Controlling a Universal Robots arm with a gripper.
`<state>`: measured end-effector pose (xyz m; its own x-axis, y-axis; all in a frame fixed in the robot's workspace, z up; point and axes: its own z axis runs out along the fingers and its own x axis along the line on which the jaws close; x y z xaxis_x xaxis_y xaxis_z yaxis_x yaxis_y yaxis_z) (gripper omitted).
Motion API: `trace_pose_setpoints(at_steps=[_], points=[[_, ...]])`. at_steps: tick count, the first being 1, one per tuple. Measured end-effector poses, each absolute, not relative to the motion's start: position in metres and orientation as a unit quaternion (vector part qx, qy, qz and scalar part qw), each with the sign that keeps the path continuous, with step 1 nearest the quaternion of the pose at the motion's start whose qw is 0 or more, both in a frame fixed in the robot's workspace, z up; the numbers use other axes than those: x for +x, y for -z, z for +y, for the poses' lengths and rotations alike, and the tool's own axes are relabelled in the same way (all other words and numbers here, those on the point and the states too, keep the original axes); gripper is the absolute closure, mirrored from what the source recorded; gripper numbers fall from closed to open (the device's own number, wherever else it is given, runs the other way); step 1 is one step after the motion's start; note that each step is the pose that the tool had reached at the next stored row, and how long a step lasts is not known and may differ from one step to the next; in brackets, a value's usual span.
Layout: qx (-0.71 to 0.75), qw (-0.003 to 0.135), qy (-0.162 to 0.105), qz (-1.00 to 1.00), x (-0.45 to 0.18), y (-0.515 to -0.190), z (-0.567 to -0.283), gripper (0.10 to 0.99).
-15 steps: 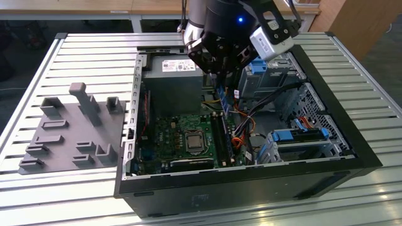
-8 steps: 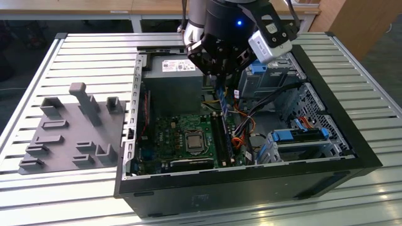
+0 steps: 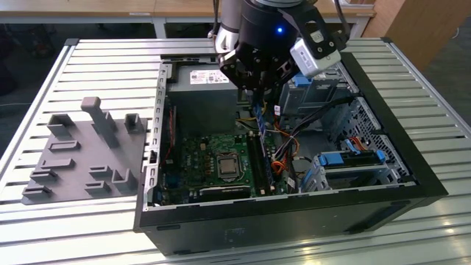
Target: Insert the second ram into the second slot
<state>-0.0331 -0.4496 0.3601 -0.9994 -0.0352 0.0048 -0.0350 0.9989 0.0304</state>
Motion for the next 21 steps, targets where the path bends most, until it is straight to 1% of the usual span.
trace_pose_setpoints(at_steps=[21], points=[[0.018, 0.003, 0.015, -1.0, -0.0331, -0.3542, -0.4496, 0.949]])
